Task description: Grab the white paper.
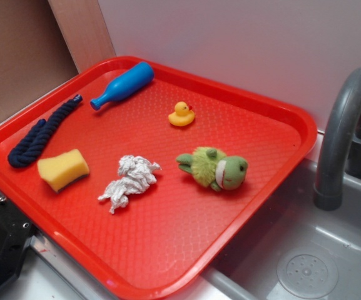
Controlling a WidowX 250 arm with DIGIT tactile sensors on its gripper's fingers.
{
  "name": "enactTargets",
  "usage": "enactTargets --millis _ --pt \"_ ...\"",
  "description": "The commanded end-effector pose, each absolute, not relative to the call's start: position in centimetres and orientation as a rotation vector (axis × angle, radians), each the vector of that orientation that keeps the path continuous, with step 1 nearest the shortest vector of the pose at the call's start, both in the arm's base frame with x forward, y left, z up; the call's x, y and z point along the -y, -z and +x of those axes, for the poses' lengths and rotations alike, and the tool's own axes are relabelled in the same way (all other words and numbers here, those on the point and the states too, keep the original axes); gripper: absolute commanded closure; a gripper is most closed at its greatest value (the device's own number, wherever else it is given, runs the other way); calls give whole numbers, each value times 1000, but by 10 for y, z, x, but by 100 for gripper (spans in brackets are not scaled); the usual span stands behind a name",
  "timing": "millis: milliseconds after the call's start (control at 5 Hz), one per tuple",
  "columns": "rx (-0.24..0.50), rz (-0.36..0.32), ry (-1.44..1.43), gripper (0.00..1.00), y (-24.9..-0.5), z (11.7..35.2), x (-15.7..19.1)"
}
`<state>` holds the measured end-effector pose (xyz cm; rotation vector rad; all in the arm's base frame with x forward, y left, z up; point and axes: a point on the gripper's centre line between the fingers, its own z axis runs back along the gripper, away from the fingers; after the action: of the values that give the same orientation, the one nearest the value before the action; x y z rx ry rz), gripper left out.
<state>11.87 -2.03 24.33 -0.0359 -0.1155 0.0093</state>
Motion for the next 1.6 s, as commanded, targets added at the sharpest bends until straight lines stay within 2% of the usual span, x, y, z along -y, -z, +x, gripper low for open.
enactTargets --millis 0,200,600,800,1000,1400 --pt "116 -36 -9 0 -243 119 20" --pt "134 -35 35 0 -226 128 46" --pt "127 -10 -83 0 -179 153 63" --pt "183 18 -107 0 -155 173 68" --pt "189 40 -118 0 -139 182 66" --pt "157 61 -63 0 -87 178 76"
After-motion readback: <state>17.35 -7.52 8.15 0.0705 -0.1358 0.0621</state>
